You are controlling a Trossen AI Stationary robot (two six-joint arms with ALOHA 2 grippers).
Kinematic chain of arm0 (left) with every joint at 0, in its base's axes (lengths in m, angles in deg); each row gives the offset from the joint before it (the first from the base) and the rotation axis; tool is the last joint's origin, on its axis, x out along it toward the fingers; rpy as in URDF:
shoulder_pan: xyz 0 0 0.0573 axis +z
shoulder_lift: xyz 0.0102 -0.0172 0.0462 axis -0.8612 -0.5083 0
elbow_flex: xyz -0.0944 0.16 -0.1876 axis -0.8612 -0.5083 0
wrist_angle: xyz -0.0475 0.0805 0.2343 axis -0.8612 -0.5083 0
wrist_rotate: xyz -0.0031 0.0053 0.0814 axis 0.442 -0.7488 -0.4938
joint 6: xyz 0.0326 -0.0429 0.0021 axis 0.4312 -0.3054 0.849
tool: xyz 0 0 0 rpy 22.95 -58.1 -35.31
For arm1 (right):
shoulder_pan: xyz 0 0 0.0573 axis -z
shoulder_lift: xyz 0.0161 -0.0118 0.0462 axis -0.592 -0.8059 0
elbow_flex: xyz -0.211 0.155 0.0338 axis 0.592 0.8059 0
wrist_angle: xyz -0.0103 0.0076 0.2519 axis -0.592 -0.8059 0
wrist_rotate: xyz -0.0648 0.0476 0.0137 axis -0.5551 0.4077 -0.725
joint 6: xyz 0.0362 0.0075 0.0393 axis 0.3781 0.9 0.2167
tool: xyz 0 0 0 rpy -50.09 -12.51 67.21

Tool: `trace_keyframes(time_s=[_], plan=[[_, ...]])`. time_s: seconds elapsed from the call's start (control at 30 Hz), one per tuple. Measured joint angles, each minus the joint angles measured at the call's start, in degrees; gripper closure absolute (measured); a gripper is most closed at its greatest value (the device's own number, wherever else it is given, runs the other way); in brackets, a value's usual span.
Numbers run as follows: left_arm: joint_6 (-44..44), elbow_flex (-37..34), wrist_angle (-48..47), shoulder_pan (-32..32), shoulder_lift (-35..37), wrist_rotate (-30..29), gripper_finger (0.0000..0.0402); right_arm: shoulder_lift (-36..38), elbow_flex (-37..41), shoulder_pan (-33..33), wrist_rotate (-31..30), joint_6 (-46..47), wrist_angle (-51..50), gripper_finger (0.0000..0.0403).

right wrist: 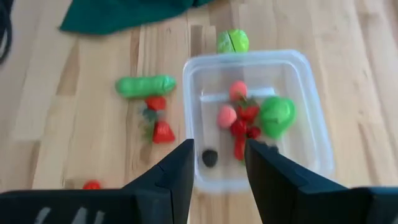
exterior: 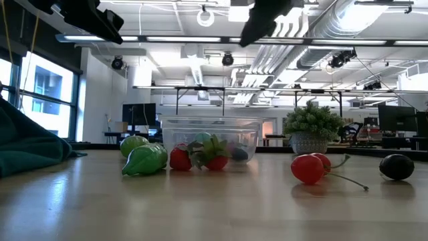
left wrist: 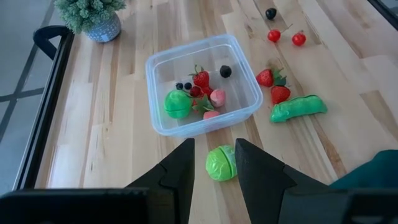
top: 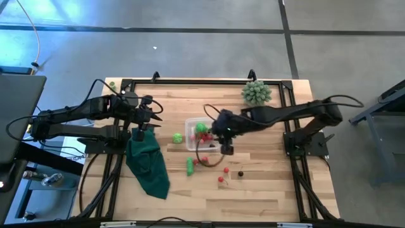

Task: Pick and placing Produce into tupperware
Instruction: Put the black cherry into the transparent bin

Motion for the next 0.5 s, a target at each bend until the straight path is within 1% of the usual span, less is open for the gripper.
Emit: trace_keyframes(time_s=[0.2,0.27,0.37,0.5], plan=[[0.00,0.00,0.00,0.00,-0.01,-0.01,0.0295,2.87,0.01,-6.55,-6.77,5.40,-8.34,0.0269],[-0.01,-0.02,0.00,0.00,0.02,-0.01,0.0295,3.53,1.61,-8.63,-8.24,8.43,-8.53,0.0269],[0.00,-0.02,0.00,0.00,0.01,-0.01,0.0295,6.54,9.02,-11.65,-9.30,13.79,-3.06,0.0269],[-0.02,-0.01,0.00,0.00,0.01,-0.01,0.0295,12.06,23.97,-15.84,-9.43,22.00,12.59,0.0269]])
